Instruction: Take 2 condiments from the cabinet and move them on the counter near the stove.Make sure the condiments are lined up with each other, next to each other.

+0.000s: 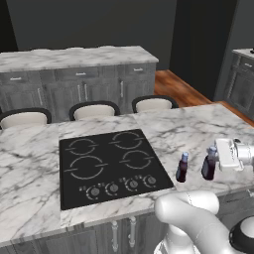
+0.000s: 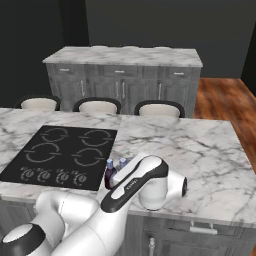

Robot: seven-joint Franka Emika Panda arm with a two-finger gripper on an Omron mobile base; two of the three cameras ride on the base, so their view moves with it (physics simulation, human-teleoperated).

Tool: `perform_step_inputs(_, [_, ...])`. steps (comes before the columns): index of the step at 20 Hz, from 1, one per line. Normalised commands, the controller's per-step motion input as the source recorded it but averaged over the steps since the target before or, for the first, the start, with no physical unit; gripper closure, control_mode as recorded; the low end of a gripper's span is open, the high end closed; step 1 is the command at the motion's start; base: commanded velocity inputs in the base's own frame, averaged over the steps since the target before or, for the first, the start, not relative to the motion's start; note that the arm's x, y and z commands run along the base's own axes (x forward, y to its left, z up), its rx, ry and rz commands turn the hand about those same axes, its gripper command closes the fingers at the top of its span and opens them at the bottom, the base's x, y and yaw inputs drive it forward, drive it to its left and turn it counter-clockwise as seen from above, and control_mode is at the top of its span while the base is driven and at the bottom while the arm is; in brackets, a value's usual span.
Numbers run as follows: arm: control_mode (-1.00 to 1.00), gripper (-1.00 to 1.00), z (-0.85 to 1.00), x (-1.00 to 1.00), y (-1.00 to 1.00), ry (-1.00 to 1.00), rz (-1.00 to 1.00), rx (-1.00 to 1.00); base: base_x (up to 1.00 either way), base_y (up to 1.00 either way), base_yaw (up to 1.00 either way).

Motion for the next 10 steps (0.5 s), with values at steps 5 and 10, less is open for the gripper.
perform_step_inputs(5, [-1.00,1.00,-0.11,0.07,0.03,-0.02,0.00,0.00,0.00,0.00,0.00])
perform_step_inputs(10, [-1.00,1.00,-0.07,0.09,0.05,-0.01,0.00,0.00,0.00,0.00,0.00])
